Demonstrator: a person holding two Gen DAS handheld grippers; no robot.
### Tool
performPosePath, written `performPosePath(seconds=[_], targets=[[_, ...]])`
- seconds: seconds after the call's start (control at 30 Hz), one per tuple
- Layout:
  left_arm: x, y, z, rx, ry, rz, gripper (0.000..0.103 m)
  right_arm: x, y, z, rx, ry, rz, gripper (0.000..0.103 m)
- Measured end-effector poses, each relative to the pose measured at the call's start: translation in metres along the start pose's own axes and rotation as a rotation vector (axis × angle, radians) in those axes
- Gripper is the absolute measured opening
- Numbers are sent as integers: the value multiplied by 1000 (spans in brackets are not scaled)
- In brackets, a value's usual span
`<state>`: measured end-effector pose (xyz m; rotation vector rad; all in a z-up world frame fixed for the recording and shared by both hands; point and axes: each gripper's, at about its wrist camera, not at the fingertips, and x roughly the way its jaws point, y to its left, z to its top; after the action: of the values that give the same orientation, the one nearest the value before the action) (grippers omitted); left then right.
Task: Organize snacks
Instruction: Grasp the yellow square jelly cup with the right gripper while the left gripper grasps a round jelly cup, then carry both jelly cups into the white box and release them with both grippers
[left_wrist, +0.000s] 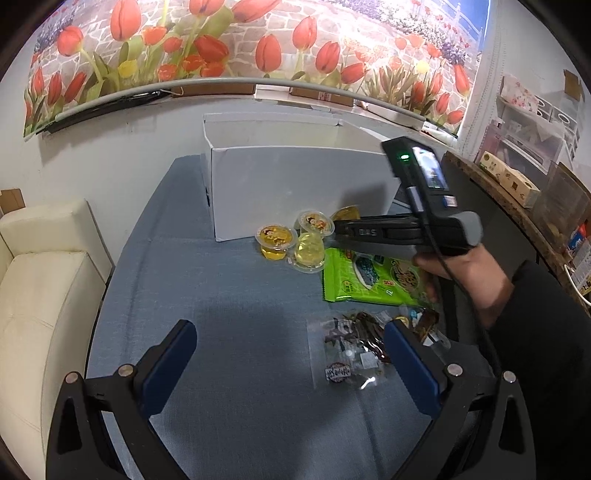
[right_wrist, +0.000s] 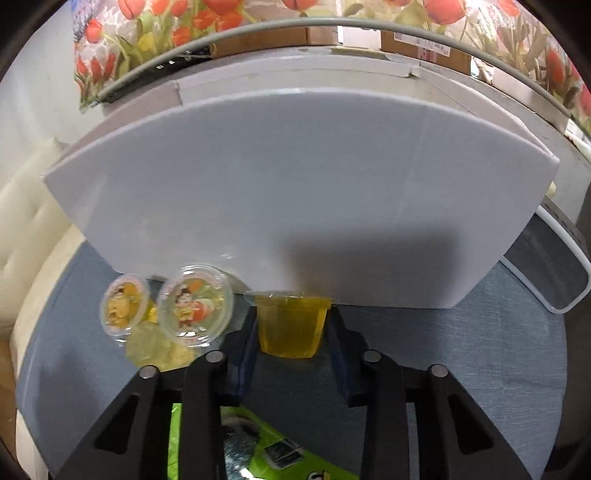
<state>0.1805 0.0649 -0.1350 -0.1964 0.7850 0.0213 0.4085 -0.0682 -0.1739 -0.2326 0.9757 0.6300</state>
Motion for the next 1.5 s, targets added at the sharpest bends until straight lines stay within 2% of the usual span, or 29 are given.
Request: performPosePath(seconds=[0.2, 0.4, 0.53, 0.6, 0.67, 0.97, 1.0, 1.03, 1.13, 1.3, 1.37, 1.5], targets=[[22, 12, 11, -46, 31, 10, 103, -35, -4, -15, 14, -53, 26, 35], [57, 24, 39, -66, 35, 43, 103, -75, -5, -36, 46, -116, 76, 35], [91, 22, 54, 8, 72, 59, 103, -102, -2, -51, 41, -156, 107, 35], [101, 20, 58, 58, 65, 30, 103, -116, 0, -57, 37, -177, 121, 35], [111, 19, 61, 80, 82, 34, 103, -126, 3, -58, 43, -201, 135, 35], [135, 30, 67, 69, 97, 3, 100, -148, 9, -69, 28, -244, 150, 35], [136, 31, 68, 69, 95, -4, 99, -147, 9, -69, 28, -243, 150, 35], [136, 32, 69, 65, 95, -19, 93, -147, 9, -70, 34, -241, 157, 35], [139, 36, 70, 62, 117, -35, 66, -144, 10, -75, 41, -235, 169, 35], [153, 33, 70, 76, 131, -41, 58, -139, 17, -80, 35, -221, 182, 35], [154, 33, 72, 61, 124, -55, 48, -138, 18, -81, 36, -218, 184, 35], [156, 30, 74, 68, 128, -49, 47, -137, 16, -81, 39, -213, 181, 35]])
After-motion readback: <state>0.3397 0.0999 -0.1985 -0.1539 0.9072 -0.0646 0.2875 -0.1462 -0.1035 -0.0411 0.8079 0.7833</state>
